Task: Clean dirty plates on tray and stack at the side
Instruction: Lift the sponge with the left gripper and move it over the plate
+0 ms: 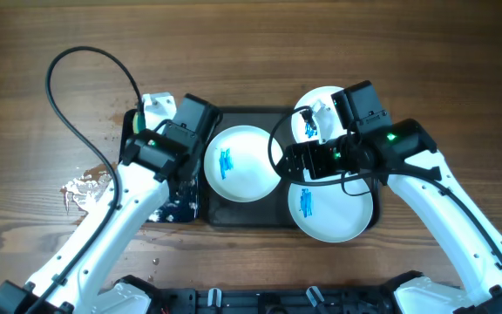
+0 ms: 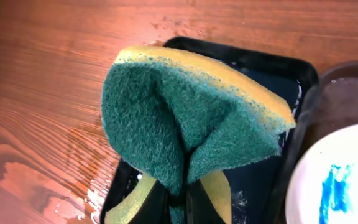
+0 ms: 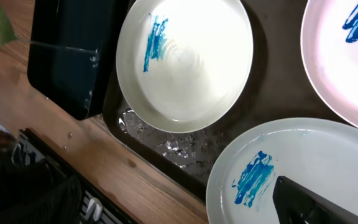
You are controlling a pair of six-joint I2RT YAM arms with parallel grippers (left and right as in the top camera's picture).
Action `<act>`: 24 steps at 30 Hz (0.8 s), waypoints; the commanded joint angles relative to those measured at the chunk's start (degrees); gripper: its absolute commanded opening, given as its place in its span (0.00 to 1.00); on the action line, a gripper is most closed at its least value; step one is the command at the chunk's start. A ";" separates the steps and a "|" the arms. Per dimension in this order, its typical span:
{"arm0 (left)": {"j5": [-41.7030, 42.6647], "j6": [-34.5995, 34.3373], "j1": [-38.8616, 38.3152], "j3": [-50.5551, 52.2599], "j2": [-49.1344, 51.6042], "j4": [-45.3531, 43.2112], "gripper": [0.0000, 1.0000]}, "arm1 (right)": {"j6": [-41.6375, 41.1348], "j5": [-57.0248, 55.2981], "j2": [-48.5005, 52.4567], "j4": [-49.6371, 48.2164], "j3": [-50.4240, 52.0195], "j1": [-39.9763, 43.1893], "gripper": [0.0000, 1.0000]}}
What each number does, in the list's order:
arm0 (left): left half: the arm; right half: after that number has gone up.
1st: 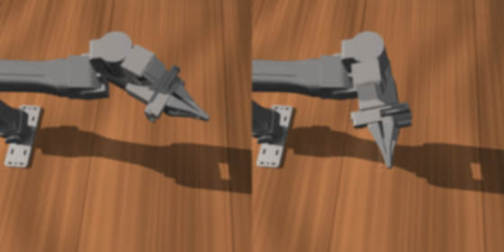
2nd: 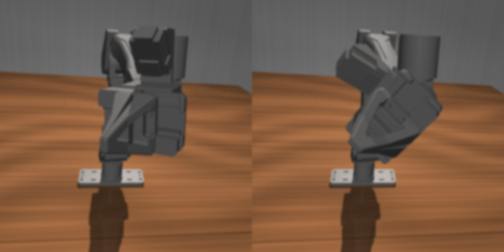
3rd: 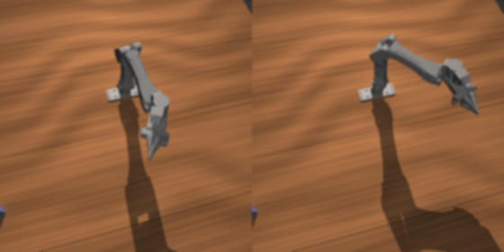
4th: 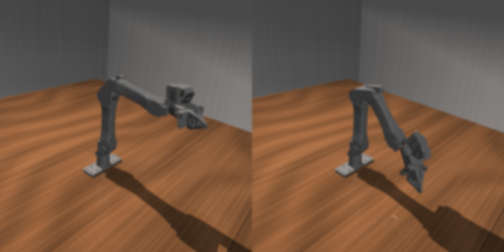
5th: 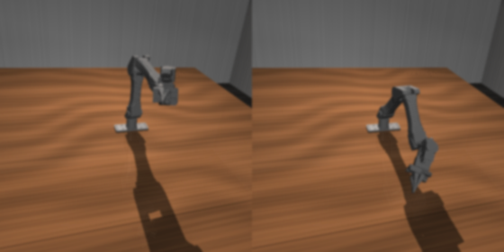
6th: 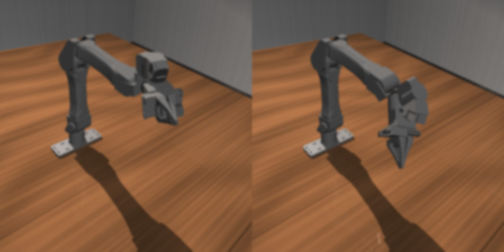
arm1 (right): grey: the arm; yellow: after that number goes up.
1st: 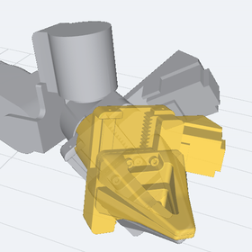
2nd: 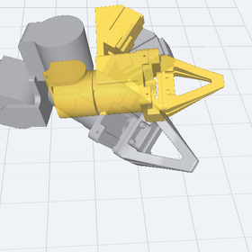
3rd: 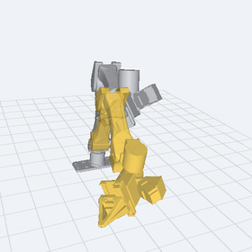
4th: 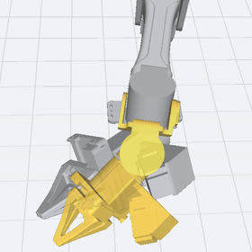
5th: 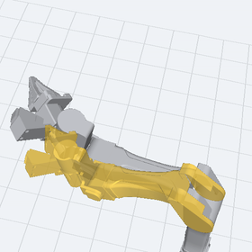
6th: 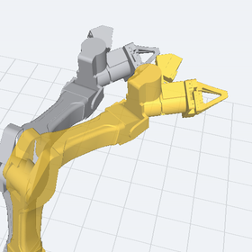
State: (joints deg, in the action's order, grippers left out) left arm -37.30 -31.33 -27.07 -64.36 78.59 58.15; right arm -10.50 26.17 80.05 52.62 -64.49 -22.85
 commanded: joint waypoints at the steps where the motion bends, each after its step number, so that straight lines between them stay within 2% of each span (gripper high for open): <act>1: -5.49 -2.67 -0.46 -0.59 0.85 -0.02 0.04 | -0.59 -1.14 0.26 -0.09 0.50 -0.22 1.00; 19: -5.31 -2.64 -0.48 -0.59 0.94 0.00 0.04 | -0.59 -1.11 0.26 0.55 0.50 -0.22 1.00; 24: 3.98 -2.56 -0.42 -0.50 1.20 -0.92 0.04 | -0.61 -1.09 0.26 0.57 0.50 -0.22 1.00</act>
State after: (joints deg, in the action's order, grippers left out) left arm -38.81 -32.56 -27.27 -64.36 79.22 58.11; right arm -10.52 25.80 80.05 53.08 -64.49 -22.85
